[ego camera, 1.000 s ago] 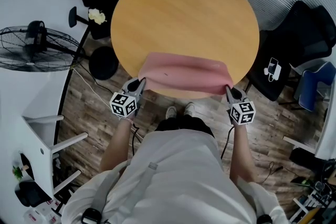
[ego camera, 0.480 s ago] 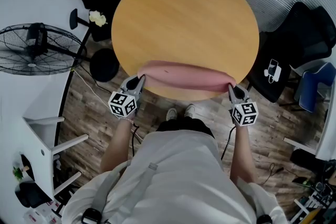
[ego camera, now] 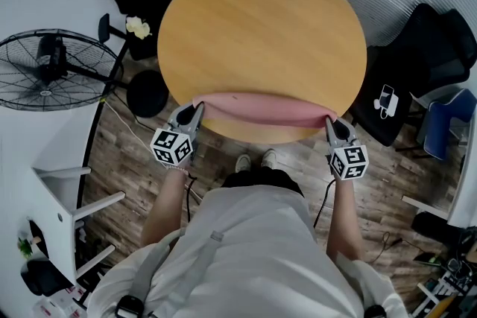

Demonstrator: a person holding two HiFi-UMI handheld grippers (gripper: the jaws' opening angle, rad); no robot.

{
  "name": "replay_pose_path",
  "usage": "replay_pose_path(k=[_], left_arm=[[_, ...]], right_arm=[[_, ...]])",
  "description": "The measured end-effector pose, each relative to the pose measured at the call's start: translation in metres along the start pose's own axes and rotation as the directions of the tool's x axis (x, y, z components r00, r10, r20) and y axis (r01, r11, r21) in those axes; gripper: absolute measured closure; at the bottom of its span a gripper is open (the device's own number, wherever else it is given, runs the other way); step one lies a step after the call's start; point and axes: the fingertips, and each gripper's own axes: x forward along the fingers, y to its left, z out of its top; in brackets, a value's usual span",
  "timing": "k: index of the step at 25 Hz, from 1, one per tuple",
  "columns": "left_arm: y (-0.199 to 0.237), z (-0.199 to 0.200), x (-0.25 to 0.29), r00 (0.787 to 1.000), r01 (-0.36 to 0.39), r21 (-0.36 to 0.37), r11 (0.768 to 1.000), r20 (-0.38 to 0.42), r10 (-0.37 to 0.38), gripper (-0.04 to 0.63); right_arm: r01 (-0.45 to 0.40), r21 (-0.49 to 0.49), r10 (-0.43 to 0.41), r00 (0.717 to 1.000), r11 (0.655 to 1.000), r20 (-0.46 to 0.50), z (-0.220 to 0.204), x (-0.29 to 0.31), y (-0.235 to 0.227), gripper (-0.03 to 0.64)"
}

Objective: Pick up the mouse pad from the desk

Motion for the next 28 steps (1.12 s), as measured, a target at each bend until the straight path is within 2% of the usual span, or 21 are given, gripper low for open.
replay_pose_path(k=[21, 28], left_arm=[[-0.007, 0.068, -0.003, 0.995, -0.044, 0.015, 0.999, 0.086, 0.043, 0.577], [-0.011, 0.096, -0.004, 0.990, -0.074, 0.043, 0.996, 0.122, 0.069, 0.577]], right_arm=[[0.086, -0.064, -0.079, 0.991, 0.994, 0.106, 0.066, -0.018, -0.006, 0.597], [0.105, -0.065, -0.094, 0.984, 0.992, 0.152, 0.091, -0.025, -0.007, 0.597]])
